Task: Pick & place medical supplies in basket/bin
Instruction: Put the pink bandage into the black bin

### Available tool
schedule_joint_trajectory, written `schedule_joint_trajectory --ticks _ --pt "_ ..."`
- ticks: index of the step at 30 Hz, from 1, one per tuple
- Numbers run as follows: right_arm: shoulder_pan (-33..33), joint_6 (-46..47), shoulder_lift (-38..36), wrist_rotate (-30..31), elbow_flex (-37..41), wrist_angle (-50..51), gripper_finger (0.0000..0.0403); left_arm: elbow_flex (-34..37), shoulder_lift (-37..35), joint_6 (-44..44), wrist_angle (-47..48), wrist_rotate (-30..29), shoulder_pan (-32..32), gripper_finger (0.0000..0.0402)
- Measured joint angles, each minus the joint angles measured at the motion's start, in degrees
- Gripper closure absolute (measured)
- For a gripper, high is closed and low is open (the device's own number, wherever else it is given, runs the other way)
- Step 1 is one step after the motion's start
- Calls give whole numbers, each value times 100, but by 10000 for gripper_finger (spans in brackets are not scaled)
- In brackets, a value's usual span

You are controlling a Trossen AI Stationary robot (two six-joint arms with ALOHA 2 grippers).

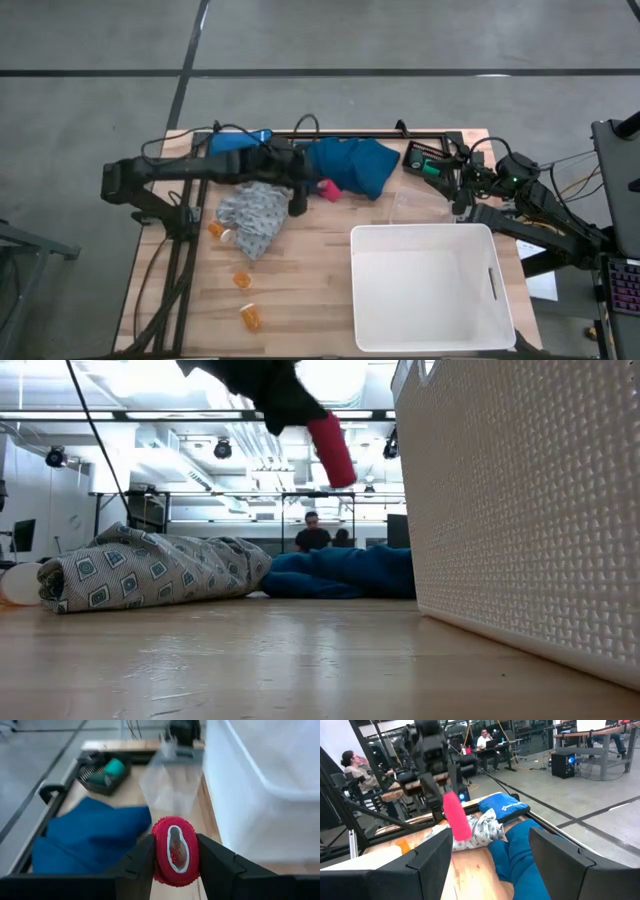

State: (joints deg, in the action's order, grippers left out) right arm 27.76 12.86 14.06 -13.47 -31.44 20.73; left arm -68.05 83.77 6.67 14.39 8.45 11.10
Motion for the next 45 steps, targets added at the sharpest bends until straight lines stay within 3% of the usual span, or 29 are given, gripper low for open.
schedule_joint_trajectory --ticks 12,19,26,33,45 --pt "-2 0 0 0 0 2 147 -765 406 -137 -812 113 480 268" --pt "-1 2 0 0 0 0 147 -970 924 -562 -2096 1240 1143 268" --pt "-2 0 0 0 0 2 147 -1469 1644 -650 -2404 2309 1727 268" --pt "-2 1 0 0 0 1 147 -1726 2146 -853 -2630 2324 1733 268" --pt "0 0 0 0 0 0 147 -1753 2138 -866 -2937 2312 1718 268"
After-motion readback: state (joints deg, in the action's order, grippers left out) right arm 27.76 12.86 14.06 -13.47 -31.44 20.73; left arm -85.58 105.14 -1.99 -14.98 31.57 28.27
